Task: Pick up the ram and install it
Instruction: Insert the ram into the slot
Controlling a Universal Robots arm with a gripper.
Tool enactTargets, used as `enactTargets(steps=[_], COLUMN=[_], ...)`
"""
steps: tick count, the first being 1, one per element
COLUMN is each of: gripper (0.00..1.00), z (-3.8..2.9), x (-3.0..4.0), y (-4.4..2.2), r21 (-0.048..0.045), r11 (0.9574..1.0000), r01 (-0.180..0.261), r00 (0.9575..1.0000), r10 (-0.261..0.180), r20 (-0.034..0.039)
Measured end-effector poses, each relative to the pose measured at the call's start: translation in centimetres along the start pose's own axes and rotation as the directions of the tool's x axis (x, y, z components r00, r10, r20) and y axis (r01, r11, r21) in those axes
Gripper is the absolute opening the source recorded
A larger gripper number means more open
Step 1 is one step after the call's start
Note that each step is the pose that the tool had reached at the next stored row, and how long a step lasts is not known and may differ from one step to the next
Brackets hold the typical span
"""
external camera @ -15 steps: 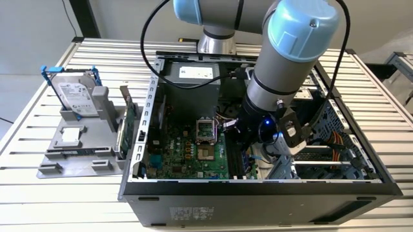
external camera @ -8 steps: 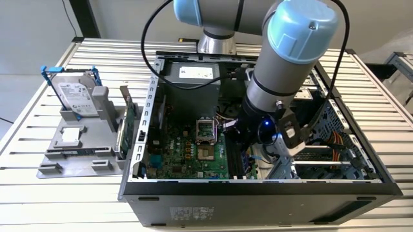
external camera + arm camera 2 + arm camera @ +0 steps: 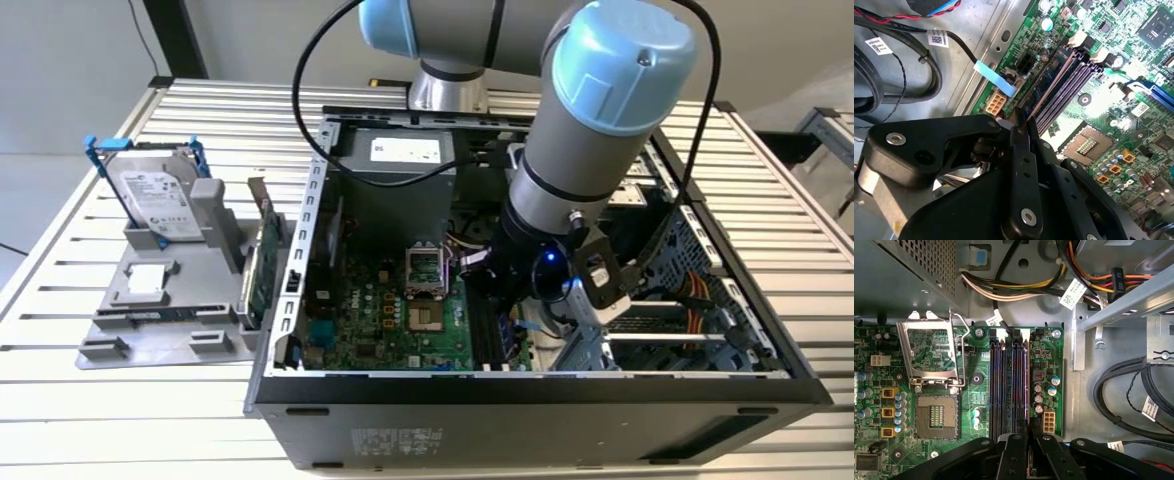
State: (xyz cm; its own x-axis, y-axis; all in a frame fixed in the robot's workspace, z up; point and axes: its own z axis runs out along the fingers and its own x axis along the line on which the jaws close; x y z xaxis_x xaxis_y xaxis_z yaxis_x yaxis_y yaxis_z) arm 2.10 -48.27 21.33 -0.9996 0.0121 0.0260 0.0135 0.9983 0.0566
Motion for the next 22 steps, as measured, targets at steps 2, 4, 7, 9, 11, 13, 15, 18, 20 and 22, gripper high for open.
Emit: enactTargets(steps=[2,4,7,9,11,13,15,18,20,22], gripper=[0.0,0.0,0.0,0.0,0.0,0.0,0.0,0.0,0.0,0.0], z=[0.01,0.01,0.01,0.01,0.0,-0.1,-0.23,-0.34,-0.42,-0.48], x=[0.0,0.0,0.01,0.02,0.02,0.02,0.03,0.03,0.03,0.03], y=[0.0,0.0,0.0,0.0,0.0,0.01,0.01,0.03,0.02,0.03], r21=[-0.0001,-0.0002,-0.0002,-0.0002,-0.0002,-0.0004,-0.0003,-0.0006,0.0002,0.0008], r11=[1.0,1.0,1.0,1.0,1.0,1.0,1.0,1.0,1.0,1.0], r01=[0.0,0.0,0.0,0.0,0.0,0.0,0.0,0.0,0.0,0.0], r00=[1.0,1.0,1.0,1.0,1.0,1.0,1.0,1.0,1.0,1.0], r10=[0.0,0.0,0.0,0.0,0.0,0.0,0.0,0.0,0.0,0.0], r20=[0.0,0.0001,0.0001,0.0001,0.0001,0.0,0.0,0.0002,0.0003,0.001])
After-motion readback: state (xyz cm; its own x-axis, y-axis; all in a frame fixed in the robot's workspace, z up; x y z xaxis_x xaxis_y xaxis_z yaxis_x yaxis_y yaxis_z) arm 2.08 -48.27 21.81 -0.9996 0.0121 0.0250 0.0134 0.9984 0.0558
